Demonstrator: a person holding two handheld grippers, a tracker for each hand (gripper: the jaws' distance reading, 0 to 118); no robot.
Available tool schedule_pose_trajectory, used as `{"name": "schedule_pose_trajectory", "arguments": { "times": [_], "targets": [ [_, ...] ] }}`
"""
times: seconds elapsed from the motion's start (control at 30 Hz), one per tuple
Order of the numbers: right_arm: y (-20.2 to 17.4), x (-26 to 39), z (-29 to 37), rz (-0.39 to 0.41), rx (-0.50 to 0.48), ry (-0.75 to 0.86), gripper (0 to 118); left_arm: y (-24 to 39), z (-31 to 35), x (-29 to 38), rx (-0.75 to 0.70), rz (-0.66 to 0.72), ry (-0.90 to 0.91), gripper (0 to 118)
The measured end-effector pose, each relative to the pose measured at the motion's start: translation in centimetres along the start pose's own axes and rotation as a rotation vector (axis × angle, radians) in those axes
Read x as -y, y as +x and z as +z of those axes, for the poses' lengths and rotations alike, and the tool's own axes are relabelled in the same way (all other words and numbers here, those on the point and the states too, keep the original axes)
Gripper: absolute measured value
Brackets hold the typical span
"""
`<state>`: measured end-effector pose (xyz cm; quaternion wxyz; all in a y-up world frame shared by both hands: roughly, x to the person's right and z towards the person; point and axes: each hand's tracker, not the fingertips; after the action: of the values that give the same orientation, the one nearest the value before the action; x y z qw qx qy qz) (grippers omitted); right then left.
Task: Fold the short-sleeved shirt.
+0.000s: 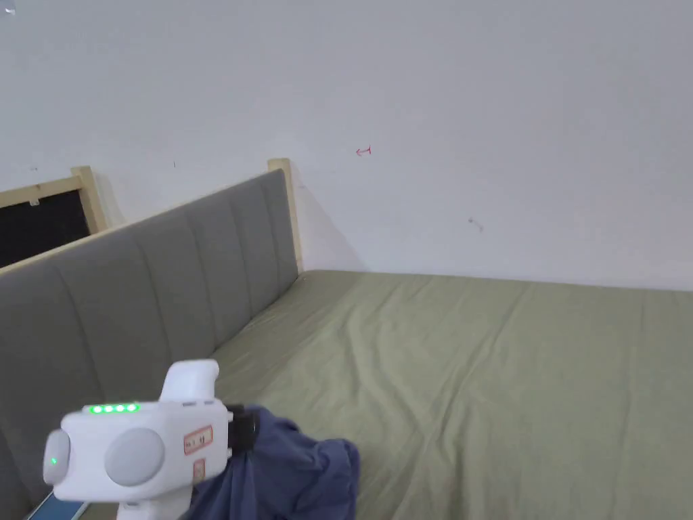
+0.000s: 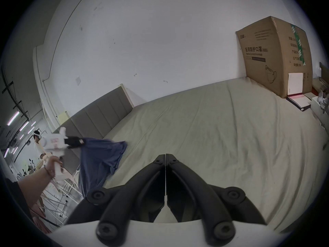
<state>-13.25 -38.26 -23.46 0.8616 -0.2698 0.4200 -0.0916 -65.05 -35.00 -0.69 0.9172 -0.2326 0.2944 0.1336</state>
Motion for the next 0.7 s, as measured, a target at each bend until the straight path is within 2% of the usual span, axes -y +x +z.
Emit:
{"name": "schedule_pose_trajectory", "arguments": {
  "times": [0.1, 0.37, 0.43, 0.53, 0.63, 0.7],
  "targets": [
    [0.7, -0.2, 1.8, -0.05, 0.01, 0.049, 0, 3.6, 4.9, -4.5, 0.08, -0.103, 0.13, 1],
    [1.1, -1.5, 7.3, -0.059, 0.045, 0.161, 0, 15.4, 12.8, -15.5, 0.418, -0.092, 0.355, 1],
    [1.2, -2.0, 8.6, -0.064, 0.051, 0.186, 0, 18.9, 13.5, -16.8, 0.495, -0.096, 0.343, 1],
    [1.6, -2.4, 10.4, -0.058, 0.079, 0.223, 0, 24.1, 12.9, -17.4, 0.557, -0.074, 0.213, 1],
    [2.5, -2.4, 11.8, -0.059, 0.096, 0.262, 0, 28.8, 9.4, -15.8, 0.667, -0.116, 0.054, 1],
    [3.2, -2.2, 12.3, -0.063, 0.122, 0.263, 0, 32.4, 6.1, -13.2, 0.664, -0.172, -0.05, 1]
  ]
}}
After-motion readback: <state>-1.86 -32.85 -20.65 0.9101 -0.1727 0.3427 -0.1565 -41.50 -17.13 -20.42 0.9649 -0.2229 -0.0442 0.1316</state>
